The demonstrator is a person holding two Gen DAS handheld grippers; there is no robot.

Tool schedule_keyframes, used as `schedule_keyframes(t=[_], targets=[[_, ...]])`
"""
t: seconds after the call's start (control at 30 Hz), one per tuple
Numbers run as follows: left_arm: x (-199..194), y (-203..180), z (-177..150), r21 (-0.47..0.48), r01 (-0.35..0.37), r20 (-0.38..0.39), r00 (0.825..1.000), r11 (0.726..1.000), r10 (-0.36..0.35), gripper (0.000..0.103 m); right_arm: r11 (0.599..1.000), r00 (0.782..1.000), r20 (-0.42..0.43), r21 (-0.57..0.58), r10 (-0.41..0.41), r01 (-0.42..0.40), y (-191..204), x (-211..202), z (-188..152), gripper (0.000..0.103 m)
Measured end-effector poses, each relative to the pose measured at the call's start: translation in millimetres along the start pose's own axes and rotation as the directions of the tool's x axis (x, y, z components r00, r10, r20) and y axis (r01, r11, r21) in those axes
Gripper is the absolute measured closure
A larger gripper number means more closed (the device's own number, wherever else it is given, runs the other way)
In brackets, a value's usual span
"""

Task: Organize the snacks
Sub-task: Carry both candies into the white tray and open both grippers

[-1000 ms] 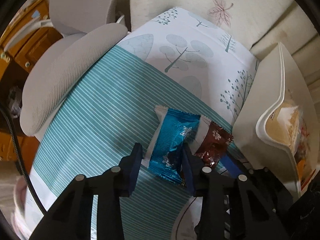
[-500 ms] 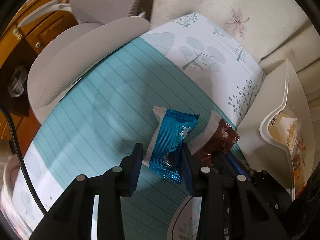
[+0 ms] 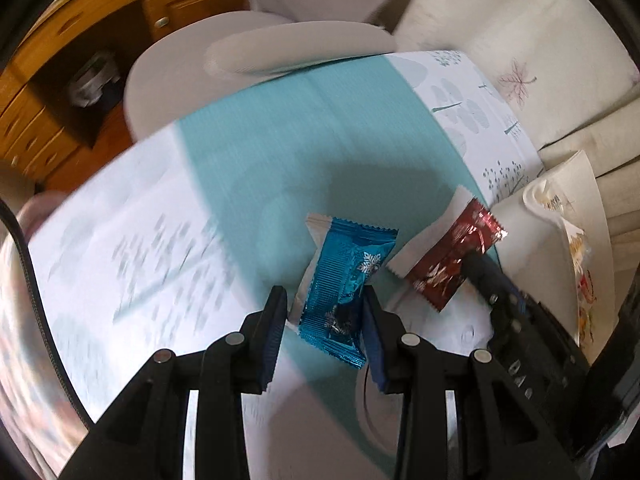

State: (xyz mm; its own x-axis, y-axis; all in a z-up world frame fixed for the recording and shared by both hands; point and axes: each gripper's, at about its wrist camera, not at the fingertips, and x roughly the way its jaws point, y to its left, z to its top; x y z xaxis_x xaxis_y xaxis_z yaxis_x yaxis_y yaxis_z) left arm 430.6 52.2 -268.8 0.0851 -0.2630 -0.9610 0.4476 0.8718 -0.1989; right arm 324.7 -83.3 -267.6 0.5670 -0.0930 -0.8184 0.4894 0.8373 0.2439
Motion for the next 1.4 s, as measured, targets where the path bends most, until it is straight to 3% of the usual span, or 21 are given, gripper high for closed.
schedule_keyframes(t=[0.33,0.6,0.9,1.0,1.27,1.4], targets=[[-62,26,-113,-0.102,-0.029,-0.017,0.999,0.994,0.027,0.068,0.990,0.996,-0.071,-0.126,0.061,-0.069,20,-70,-41,0.100],[-112,28,-196,-0.221,-0.004,0.049,0.999,0.975,0.015,0.068,0.953,0.988,-0.095,-0.267,0.123,-0.145,35,-139,-79,0.100],[-145,-3,-275,-0.292,0.049,0.158,0.987,0.955,-0.002,0.068,0.889,0.975,-0.127,-0.402,0.184,-0.220,20,-195,-117,0.100],[-152,-16,-297,-0.294,0.099,0.190,0.981,0.951,-0.043,0.068,0.868,0.976,-0.117,-0.447,0.183,-0.216,10,-207,-122,0.100],[-161,-72,-327,-0.342,0.118,0.244,0.969,0.932,-0.034,0.068,0.785,0.964,-0.134,-0.560,0.232,-0.266,-39,-233,-121,0.100],[-162,-108,-330,-0.367,0.149,0.277,0.960,0.918,-0.045,0.068,0.769,0.960,-0.148,-0.575,0.239,-0.280,-77,-242,-105,0.100]])
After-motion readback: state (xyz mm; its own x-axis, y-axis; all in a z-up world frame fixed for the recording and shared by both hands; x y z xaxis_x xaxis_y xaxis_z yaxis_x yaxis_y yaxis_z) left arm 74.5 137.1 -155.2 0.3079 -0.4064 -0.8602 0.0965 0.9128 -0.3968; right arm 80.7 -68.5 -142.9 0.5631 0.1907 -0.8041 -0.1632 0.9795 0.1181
